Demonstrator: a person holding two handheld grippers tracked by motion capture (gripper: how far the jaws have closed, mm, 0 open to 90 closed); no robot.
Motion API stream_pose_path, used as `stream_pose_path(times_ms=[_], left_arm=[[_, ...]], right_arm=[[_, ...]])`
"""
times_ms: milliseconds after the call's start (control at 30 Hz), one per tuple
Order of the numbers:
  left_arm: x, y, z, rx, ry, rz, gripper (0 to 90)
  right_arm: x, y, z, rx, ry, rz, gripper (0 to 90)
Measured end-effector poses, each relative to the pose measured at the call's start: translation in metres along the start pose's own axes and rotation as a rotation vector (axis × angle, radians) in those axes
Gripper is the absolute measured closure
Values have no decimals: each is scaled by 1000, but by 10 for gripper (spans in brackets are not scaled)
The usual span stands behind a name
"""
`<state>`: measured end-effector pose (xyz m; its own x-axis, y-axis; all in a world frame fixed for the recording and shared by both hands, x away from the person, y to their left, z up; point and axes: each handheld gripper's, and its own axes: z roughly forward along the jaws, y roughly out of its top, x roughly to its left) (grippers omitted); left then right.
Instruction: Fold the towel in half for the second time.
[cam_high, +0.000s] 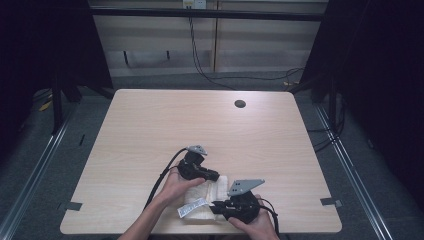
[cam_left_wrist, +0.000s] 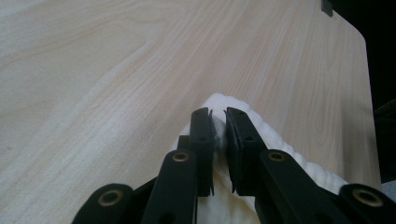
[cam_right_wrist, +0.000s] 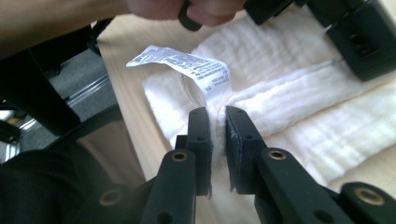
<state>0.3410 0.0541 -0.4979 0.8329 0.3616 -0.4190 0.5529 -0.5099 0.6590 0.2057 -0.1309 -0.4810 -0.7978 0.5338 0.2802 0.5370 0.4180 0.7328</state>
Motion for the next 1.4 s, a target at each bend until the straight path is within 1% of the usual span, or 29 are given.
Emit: stream_pose_path(times_ms=[33, 67, 133, 200, 233, 300, 367, 400, 433, 467, 533, 567, 633, 667, 733, 767, 800, 900, 967, 1000, 1133, 1167, 1200, 1300, 1367, 1400], left_arm=[[0, 0, 1, 0, -3, -3, 818], [-1, 0, 2, -4, -9, -6, 817], [-3, 1, 3, 4, -7, 4, 798], [-3, 2, 3, 2, -9, 4, 791], [-3, 3, 3, -2, -6, -3, 793], [-3, 5, 3, -1, -6, 4, 791], [-4, 6, 4, -4, -4, 3, 789], [-4, 7, 4, -3, -7, 8, 774], [-5, 8, 4, -11, -15, 6, 738], [-6, 9, 3, -8, -15, 17, 738], [-8, 10, 1, -19, -11, 31, 717], [-10, 11, 0, -32, -7, 27, 690], [-12, 11, -4, -52, 0, 33, 633], [-12, 11, -6, -45, 6, 42, 594], [-14, 10, -10, -49, 25, 49, 515], [-14, 10, -13, -53, 20, 53, 497], [-15, 9, -16, -53, 27, 54, 480], [-16, 6, -24, -52, 49, 60, 434], [-16, 4, -30, -37, 65, 71, 411], [-16, 4, -34, -32, 76, 69, 402], [-18, -1, -46, -24, 116, 68, 421], [-18, -3, -50, -18, 132, 83, 418], [-18, -5, -54, -14, 143, 82, 403], [-16, -12, -70, -31, 171, 62, 376], [-15, -15, -78, -49, 191, 50, 359], [-14, -19, -83, -58, 195, 38, 345]], right_arm=[[0, -1, -1, 4, 1, 13, 805], [-1, -1, -1, 3, 1, 13, 801], [-2, -2, -4, 0, -1, 20, 783], [-3, -4, -6, 10, -4, 14, 779], [-4, -5, -7, 12, -8, 11, 796], [-6, -7, -9, 21, -10, 13, 791], [-8, -11, -11, 18, -13, 19, 787], [-8, -13, -12, 17, -15, 17, 774], [-8, -14, -13, 19, -22, 22, 757], [-10, -16, -14, 23, -26, 22, 740], [-10, -18, -17, 26, -43, 25, 678], [-11, -18, -19, 26, -51, 32, 644], [-10, -19, -21, 31, -69, 40, 578], [-10, -20, -23, 26, -72, 46, 559], [-11, -21, -25, 24, -80, 53, 493], [-13, -22, -28, 17, -90, 61, 468], [-14, -23, -30, 10, -95, 76, 452], [-20, -21, -36, -16, -126, 86, 412], [-24, -20, -40, -33, -143, 92, 414], [-27, -18, -44, -44, -156, 98, 415], [-38, -14, -55, -78, -187, 113, 434], [-41, -13, -58, -80, -184, 113, 448], [-43, -12, -61, -89, -184, 116, 449], [-49, -11, -69, -128, -204, 141, 449], [-51, -10, -73, -135, -220, 136, 461], [-52, -10, -75, -136, -222, 131, 463]])
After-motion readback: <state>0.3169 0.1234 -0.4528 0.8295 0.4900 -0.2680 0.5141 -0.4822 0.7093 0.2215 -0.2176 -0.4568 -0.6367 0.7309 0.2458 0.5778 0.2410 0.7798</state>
